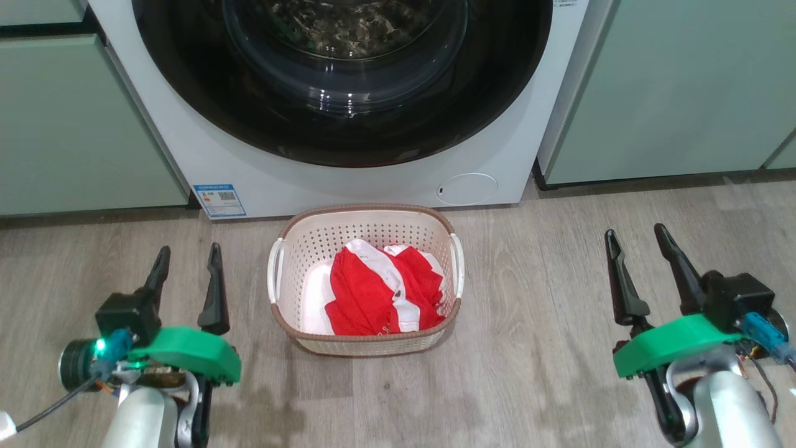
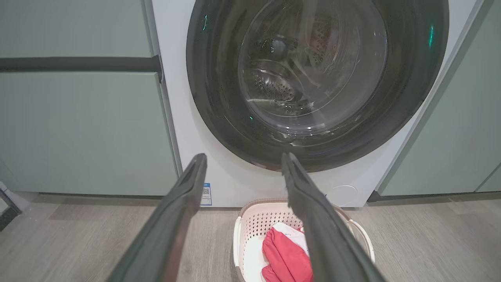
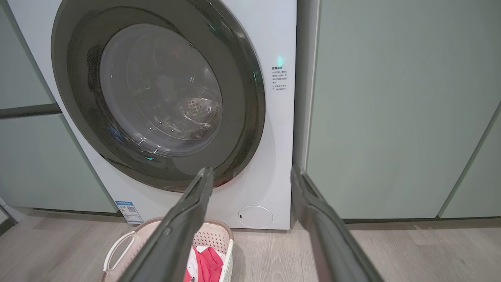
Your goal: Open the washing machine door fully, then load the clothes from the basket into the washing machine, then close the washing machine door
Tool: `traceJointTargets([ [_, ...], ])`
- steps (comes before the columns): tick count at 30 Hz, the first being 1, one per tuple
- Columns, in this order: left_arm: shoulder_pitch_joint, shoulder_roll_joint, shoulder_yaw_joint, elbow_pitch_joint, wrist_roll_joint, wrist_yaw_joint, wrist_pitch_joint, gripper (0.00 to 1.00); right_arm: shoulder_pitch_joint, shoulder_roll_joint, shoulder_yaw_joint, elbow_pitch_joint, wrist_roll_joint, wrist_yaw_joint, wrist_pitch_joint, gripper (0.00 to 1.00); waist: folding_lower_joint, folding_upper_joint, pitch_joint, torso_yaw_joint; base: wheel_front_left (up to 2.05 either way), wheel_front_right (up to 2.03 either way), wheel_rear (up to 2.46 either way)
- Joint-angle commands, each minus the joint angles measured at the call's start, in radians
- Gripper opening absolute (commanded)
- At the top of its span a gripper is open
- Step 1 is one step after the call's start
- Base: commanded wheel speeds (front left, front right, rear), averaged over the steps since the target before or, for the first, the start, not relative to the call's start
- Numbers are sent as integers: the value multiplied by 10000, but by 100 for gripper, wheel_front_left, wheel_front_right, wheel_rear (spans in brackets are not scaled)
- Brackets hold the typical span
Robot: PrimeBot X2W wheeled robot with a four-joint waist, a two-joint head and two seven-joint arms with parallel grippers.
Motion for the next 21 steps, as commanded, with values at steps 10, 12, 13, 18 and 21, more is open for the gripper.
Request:
traceJointTargets([
  [10, -577, 86, 422, -142, 122, 170, -136, 100, -529, 15, 281, -425, 74, -2, -179, 100, 0, 0, 65, 25, 0, 0, 0],
  [12, -577, 81, 426, -119, 58, 165, -106, 100, -517, 16, 299, -398, 153, -2, -181, 100, 0, 0, 66, 30, 0, 0, 0],
  [13, -579, 87, 423, -112, 49, 172, -98, 100, -515, 16, 309, -387, 165, -2, -183, 100, 0, 0, 63, 31, 0, 0, 0],
  [18, -585, 98, 401, -97, 14, 206, -65, 100, -516, 17, 334, -359, 211, -2, -186, 100, 0, 0, 61, 37, 0, 0, 0],
  [21, -586, 108, 388, -80, -17, 223, -58, 100, -511, 17, 341, -341, 214, -2, -189, 100, 0, 0, 43, 44, 0, 0, 0],
])
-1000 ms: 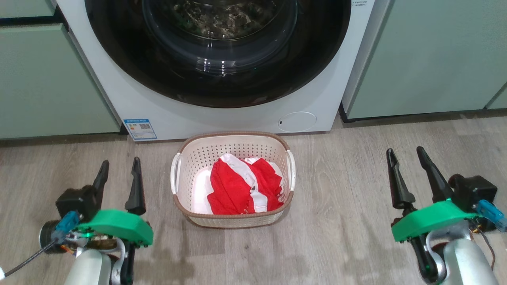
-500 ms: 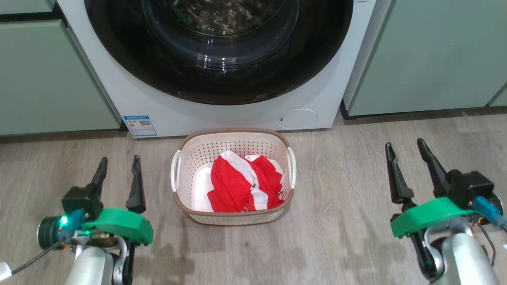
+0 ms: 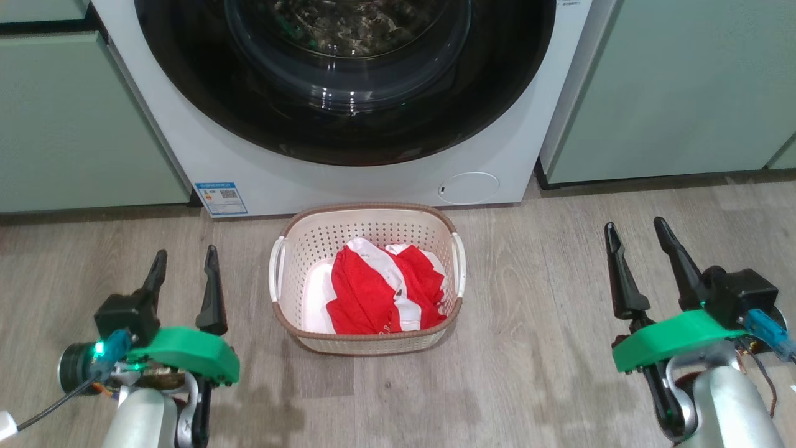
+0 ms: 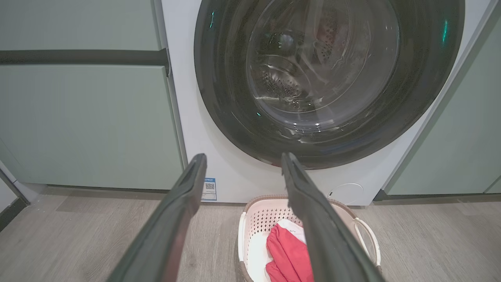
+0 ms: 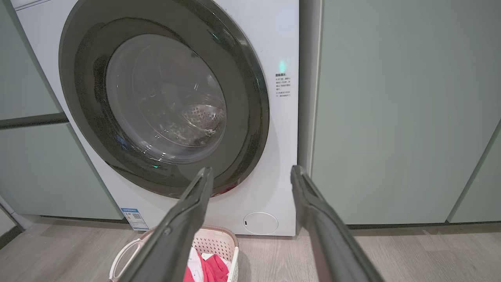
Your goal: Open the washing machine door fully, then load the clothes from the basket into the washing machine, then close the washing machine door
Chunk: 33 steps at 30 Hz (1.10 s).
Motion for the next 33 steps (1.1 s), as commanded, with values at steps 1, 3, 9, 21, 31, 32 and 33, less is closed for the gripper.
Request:
traceJointTargets([
  [1, -531, 140, 325, -274, -67, 72, -1, 100, -376, 15, 268, -297, 46, -2, -95, 100, 0, 0, -3, 2, 0, 0, 0],
  [3, -531, 145, 312, -264, -81, 87, 1, 100, -368, 15, 262, -293, 52, -2, -105, 100, 0, 0, -14, 9, 0, 0, 0],
  [9, -507, 181, 282, -257, -134, 92, -13, 100, -352, 16, 284, -294, 61, -2, -123, 100, 0, 0, -18, 11, 0, 0, 0],
  [21, -506, 278, 200, -354, -112, 113, -101, 100, -367, 16, 231, -323, 114, -2, -127, 100, 0, 0, 46, -43, 31, 31, -61],
  [31, -550, 274, 145, -353, -126, 139, -171, 100, -342, 16, 120, -382, 151, -2, -113, 100, 0, 0, 82, -182, 111, 111, -223],
  [32, -558, 278, 140, -354, -127, 139, -175, 100, -341, 16, 114, -388, 157, -2, -114, 100, 0, 0, 87, -197, 123, 123, -246],
  [33, -564, 281, 135, -354, -128, 140, -179, 100, -342, 16, 109, -391, 163, -2, -118, 100, 0, 0, 92, -212, 123, 123, -246],
])
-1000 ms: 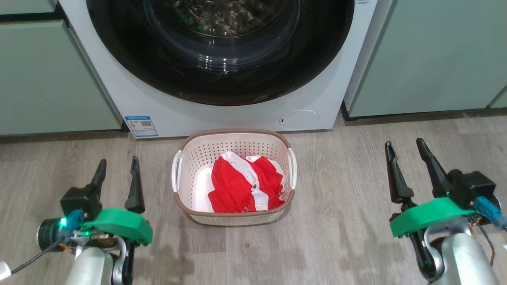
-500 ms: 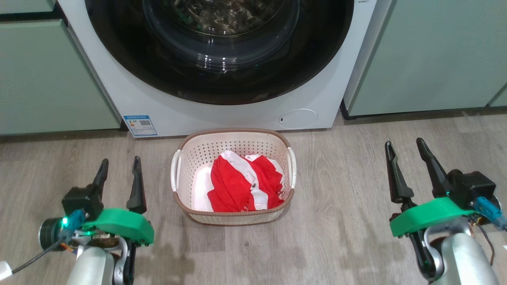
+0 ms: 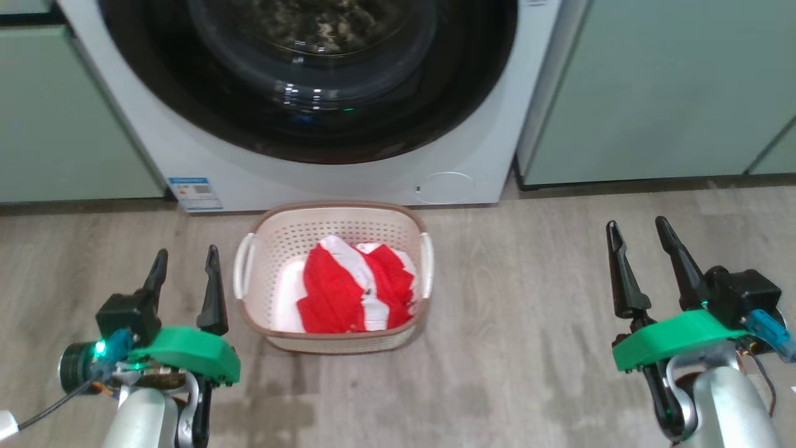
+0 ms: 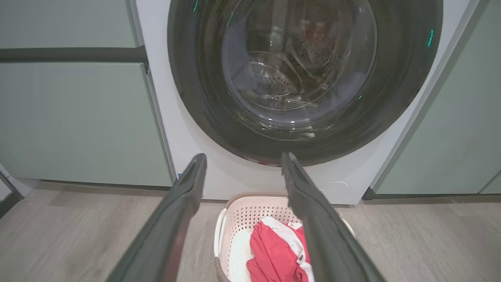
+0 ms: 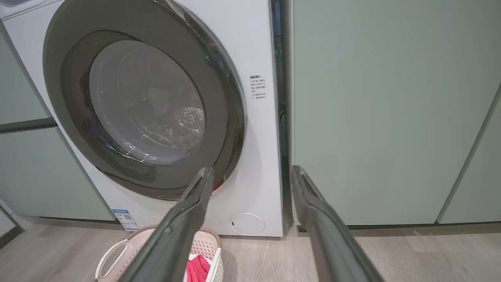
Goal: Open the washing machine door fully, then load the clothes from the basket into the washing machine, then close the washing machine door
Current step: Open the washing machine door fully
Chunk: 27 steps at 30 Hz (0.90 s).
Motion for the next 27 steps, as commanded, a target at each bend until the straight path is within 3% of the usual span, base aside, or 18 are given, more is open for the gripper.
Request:
traceJointTargets([
  [1, -563, 168, 313, -336, -27, 49, -151, 100, -346, -82, 192, -376, 78, -2, -91, 100, 0, 0, 14, -31, 123, 123, -246],
  [15, -623, 211, 226, -455, -98, 3, -176, 100, -345, -82, 127, -372, 198, -2, -165, 100, 0, 0, 117, -159, 108, 108, -217],
  [27, -619, 327, 94, -566, -104, -114, -191, 100, -376, -82, 132, -280, 330, -2, -262, 100, 0, 0, 209, -215, 19, 19, -39],
])
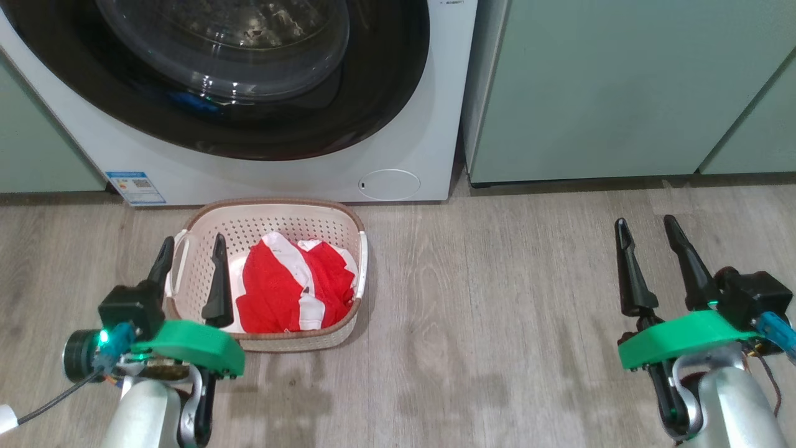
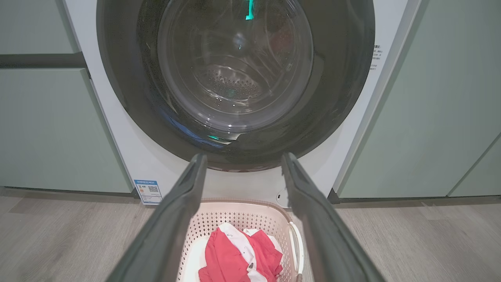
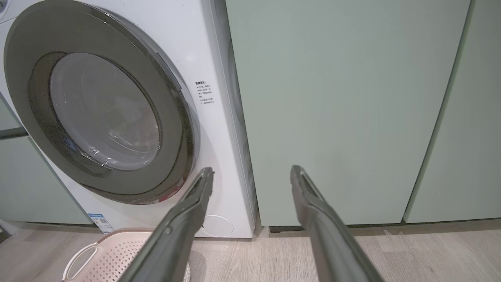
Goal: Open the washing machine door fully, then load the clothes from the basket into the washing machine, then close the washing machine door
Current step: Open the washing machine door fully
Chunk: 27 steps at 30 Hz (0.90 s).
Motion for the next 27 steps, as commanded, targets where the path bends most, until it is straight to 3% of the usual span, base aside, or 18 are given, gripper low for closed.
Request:
traceJointTargets([
  [1, -465, 267, 318, -353, -17, -11, -117, 100, -384, -45, 241, -290, 50, -2, -97, 100, 0, 0, 9, -3, 0, 0, 0],
  [17, -468, 285, 260, -356, -106, 9, -127, 100, -443, -45, 242, -135, 54, -2, -201, 100, 0, 0, 40, 8, 0, 0, 0],
  [18, -471, 288, 261, -355, -112, 9, -128, 100, -444, -45, 238, -128, 63, -2, -205, 82, 0, 0, 39, 11, 0, 0, 0],
  [19, -474, 290, 259, -354, -114, 8, -129, 100, -446, -45, 243, -128, 128, -2, -214, 0, 0, 0, 37, 17, 0, 0, 0],
  [27, -463, 270, 237, -386, -135, 27, -132, 100, -395, -45, 230, -170, 570, -2, -268, 0, 0, 0, 13, 39, 0, 0, 0],
])
